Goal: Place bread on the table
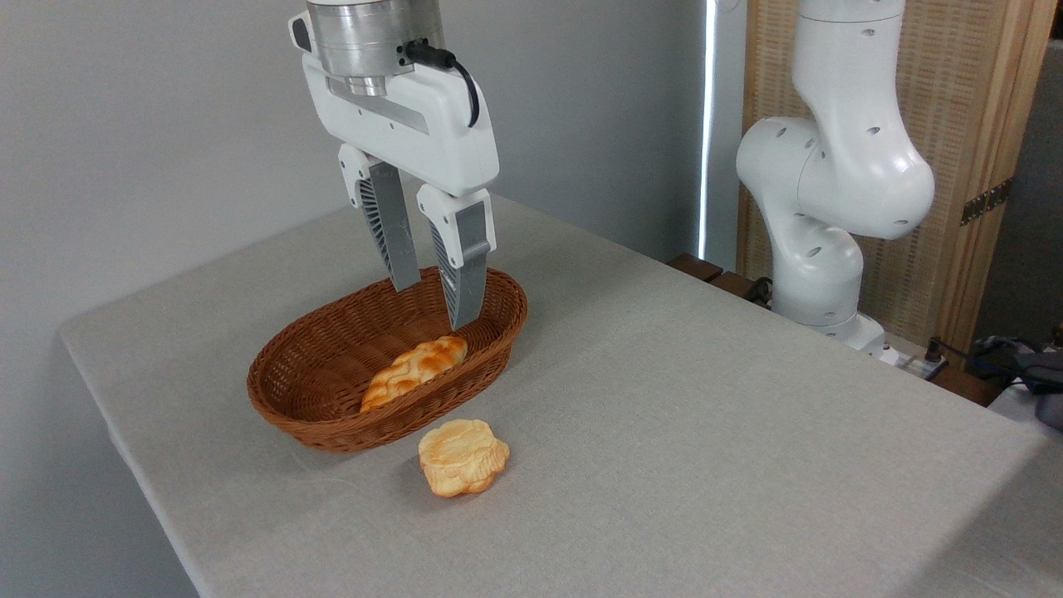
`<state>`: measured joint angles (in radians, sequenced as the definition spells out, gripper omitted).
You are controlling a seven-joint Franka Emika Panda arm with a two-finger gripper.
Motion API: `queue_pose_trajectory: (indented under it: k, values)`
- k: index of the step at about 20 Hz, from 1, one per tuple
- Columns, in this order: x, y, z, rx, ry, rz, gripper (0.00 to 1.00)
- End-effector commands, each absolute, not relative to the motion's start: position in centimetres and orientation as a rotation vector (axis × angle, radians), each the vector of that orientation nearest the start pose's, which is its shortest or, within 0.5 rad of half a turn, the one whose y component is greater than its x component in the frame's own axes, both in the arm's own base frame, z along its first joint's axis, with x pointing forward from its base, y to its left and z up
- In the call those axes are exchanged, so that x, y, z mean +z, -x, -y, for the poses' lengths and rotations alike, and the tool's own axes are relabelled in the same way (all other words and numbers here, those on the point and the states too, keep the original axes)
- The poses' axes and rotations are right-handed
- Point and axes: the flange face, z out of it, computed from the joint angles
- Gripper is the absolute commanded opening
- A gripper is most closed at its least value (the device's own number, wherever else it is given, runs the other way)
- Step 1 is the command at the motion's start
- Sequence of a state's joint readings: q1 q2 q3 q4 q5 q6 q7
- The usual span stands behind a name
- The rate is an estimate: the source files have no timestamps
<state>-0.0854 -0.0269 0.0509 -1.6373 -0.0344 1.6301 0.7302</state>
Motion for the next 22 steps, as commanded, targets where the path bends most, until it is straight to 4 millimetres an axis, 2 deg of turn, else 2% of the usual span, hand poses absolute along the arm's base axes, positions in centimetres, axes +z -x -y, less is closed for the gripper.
queue_pose_trajectory:
  k: [1, 16, 22]
  values:
    - [61.8, -54.6, 2.2, -0.028, 2.968, -1.172, 1.0]
    - [61.3, -54.2, 2.8, 0.004, 2.971, -1.189, 1.0]
    - [61.5, -53.5, 3.4, -0.034, 2.999, -1.2, 1.0]
